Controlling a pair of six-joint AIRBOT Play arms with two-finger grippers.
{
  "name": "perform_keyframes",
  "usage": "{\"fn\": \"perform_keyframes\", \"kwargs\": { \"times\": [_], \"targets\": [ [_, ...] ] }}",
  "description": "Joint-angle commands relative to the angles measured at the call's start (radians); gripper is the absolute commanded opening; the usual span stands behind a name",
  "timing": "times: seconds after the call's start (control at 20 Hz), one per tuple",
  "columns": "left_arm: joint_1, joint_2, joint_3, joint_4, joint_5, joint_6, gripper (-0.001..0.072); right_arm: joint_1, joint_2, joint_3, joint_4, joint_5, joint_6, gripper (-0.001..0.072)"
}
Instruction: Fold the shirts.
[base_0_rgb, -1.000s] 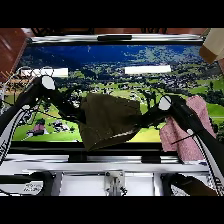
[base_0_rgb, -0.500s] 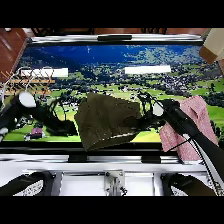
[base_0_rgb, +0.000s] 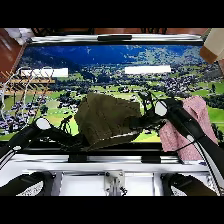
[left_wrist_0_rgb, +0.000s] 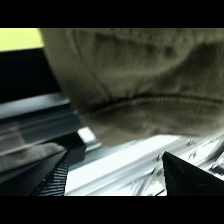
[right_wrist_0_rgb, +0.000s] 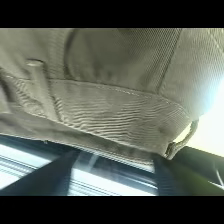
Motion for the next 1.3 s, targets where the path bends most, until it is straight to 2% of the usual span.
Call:
{"fn": "perform_keyframes", "kwargs": {
  "times": [0.0,0.05,0.3,0.4,0.5,0.55,0.65,0.75,0.8,0.85,0.9,0.95,1.0,1.25],
  "targets": [
    [-0.034,-0.031,-0.022,-0.044,0.081,0.0,0.0654,-0.052,0.042,0.016,0.0,-0.005,-0.005,0.065],
    [-0.034,-0.046,-0.022,-0.044,0.085,0.0,0.061,-0.088,0.036,0.016,-0.002,0.012,-0.012,0.065],
    [-0.034,-0.066,-0.021,-0.045,0.119,0.0,0.0589,-0.179,-0.095,0.016,0.008,0.071,-0.041,0.065],
    [-0.034,-0.065,-0.021,-0.045,0.119,0.0,0.033,-0.179,-0.161,0.009,0.048,0.105,-0.06,0.065],
    [-0.034,-0.065,-0.021,-0.045,0.12,0.0,0.0314,-0.179,-0.195,-0.013,0.093,0.106,-0.066,0.065],
    [-0.034,-0.065,-0.021,-0.045,0.12,0.001,0.0216,-0.179,-0.198,-0.027,0.114,0.105,-0.066,0.065],
    [-0.034,-0.065,-0.021,-0.045,0.123,0.019,0.0088,-0.179,-0.198,-0.055,0.13,0.105,-0.063,0.065],
    [-0.034,-0.064,-0.021,-0.045,0.128,0.021,0.0061,-0.179,-0.198,-0.078,0.131,0.085,-0.037,0.0649],
    [-0.034,-0.064,-0.02,-0.045,0.128,0.031,0.0061,-0.179,-0.198,-0.087,0.135,0.067,-0.024,0.0622],
    [-0.033,-0.064,-0.02,-0.044,0.128,0.039,0.006,-0.179,-0.198,-0.09,0.141,0.051,-0.022,0.0484],
    [-0.033,-0.063,-0.019,-0.044,0.128,0.05,0.006,-0.179,-0.198,-0.09,0.142,0.032,-0.021,0.0262],
    [-0.033,-0.057,-0.017,-0.044,0.128,0.054,0.006,-0.179,-0.197,-0.09,0.142,0.018,-0.022,0.0119],
    [-0.033,-0.047,-0.012,-0.043,0.128,0.058,0.0059,-0.179,-0.193,-0.089,0.142,0.006,-0.027,0.0089],
    [-0.032,0.056,0.091,-0.021,0.126,0.061,0.0058,-0.179,-0.068,-0.089,0.15,-0.066,-0.101,0.0088]
  ]
}}
